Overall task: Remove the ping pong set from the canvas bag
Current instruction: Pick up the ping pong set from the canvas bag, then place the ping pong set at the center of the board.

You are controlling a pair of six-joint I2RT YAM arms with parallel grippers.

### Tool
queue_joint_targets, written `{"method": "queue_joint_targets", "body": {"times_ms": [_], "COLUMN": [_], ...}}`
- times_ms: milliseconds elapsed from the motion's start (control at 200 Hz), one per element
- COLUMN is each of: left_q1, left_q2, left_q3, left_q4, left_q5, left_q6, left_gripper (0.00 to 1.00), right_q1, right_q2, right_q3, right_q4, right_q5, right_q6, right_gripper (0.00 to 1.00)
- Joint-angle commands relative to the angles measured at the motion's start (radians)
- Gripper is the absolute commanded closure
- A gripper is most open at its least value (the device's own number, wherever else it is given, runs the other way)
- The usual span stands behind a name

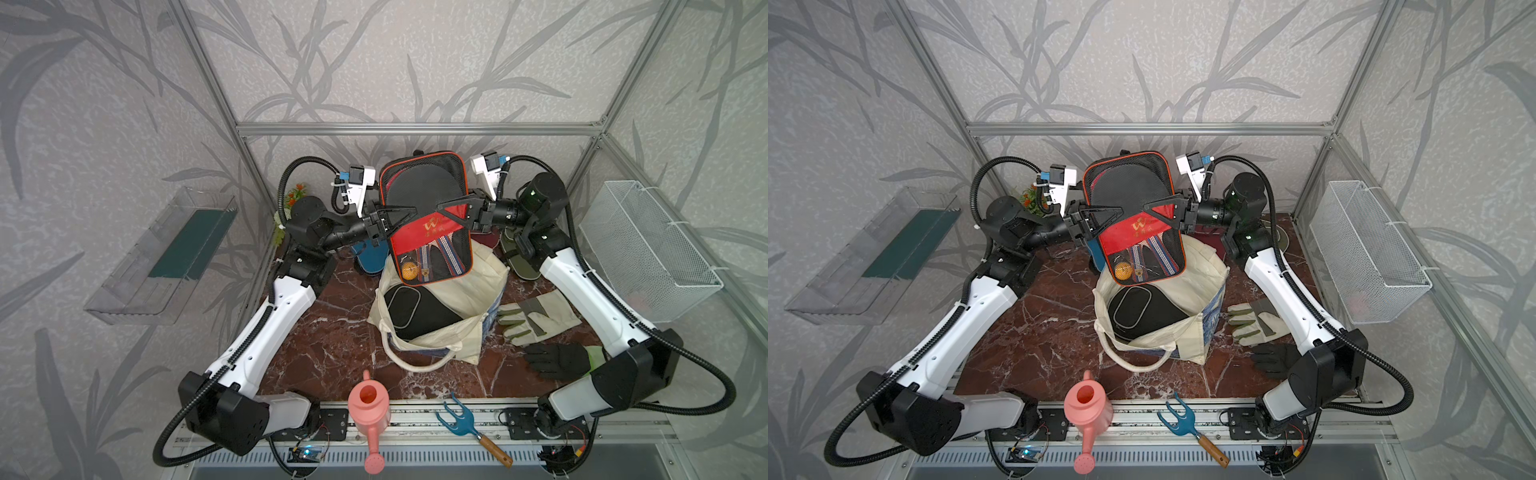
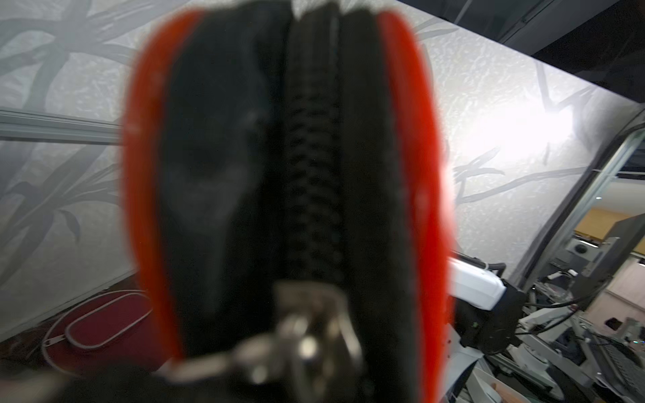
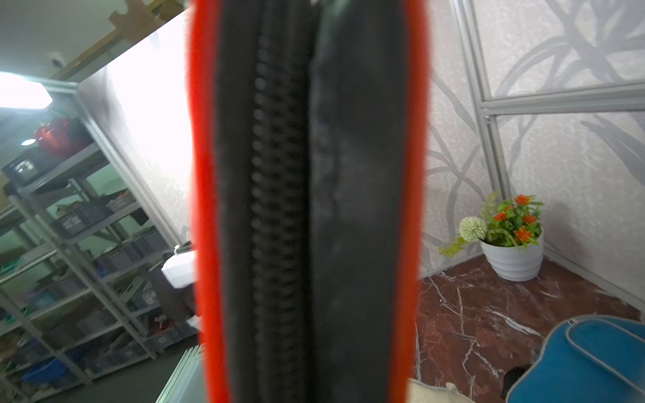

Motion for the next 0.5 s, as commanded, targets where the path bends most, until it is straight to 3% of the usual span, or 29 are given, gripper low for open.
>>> {"method": "queue_joint_targets", "body": {"times_ms": [0,105,210,330,495], "left_q1": [0.008,0.017,0.042,0.187,0.380], "left_q2": [0.005,-0.037,-0.088,-0.112,-0.139], "left_q3": [0.020,0.084,0.233,0.380,0.319], "left_q4": [-0.022,-0.190,-0.541,-0.825,-0.930], "left_q5": [-0.118,-0.186,-0.356,-0.496,-0.617], "left_q6": [0.115,0.207,0.374,0.439,0.405], "left_gripper": [1.00,1.00,1.00,1.00,1.00], "right_q1": [0.026,0.023,0.012,0.008,0.010], "right_q2": [-0.044,-0.073,-0.106,-0.114,-0.154], "right_q3": [0.052,0.106,0.161,0.232,0.166], "right_q4": [-0.146,-0.408,-0.684,-0.962,-0.971], "right_q5": [0.109,0.165,0.267,0.397,0.474], "right_q6": [-0.086,-0.272,-0.486,-0.686,-0.709], "right_gripper": [0.92,0.50,0.01,0.01,0.01]}}
